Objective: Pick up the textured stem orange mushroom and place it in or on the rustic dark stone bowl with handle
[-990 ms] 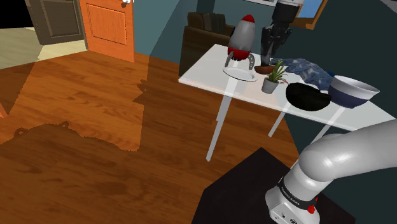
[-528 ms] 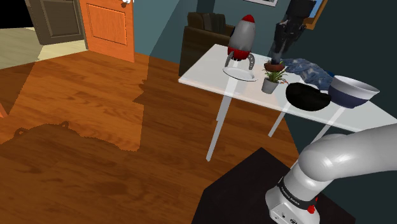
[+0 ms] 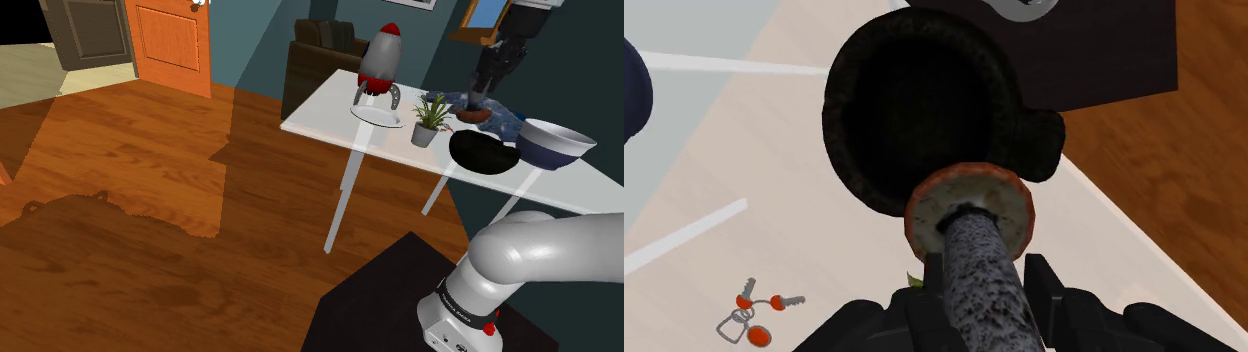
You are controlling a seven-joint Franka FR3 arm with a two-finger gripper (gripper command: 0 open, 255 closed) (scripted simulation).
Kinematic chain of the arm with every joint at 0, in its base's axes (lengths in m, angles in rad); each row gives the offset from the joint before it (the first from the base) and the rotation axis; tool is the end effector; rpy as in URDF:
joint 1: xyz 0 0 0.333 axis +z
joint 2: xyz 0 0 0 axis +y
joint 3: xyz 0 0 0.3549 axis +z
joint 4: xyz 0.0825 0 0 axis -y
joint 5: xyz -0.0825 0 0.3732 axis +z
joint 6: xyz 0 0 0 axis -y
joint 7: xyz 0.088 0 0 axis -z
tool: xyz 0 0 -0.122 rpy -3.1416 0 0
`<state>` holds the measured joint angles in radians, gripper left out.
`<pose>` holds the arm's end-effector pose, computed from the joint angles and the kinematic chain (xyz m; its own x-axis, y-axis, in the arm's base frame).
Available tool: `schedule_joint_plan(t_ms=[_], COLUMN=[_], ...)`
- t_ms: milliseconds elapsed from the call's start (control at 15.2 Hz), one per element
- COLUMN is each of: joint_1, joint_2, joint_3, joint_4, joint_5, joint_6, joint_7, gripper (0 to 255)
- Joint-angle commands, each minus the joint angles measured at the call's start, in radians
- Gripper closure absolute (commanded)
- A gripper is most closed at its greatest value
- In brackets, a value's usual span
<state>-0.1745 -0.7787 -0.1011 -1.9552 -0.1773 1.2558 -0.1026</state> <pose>0.1999 -0.1068 0.7471 0.9769 -0.2028 0.0672 -0.2088 -0.9728 0.1002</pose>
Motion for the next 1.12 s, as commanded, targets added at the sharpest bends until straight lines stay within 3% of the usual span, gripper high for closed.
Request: schedule_joint_plan(t_ms=[0,198,1056], joint_1=[-0.007,-0.014,-0.022], joint_2=[-0.048,-0.092,-0.211], joint_3=[-0.028,-0.061,-0.076], joint_4=[-0.01,-0.019,-0.273], joint_5=[-0.025,-0.056,-0.071], joint_6=[-0.033,-0.059,0.074], joint_7=[-0.039,-0.083,-0.059], gripper=[255,255,255])
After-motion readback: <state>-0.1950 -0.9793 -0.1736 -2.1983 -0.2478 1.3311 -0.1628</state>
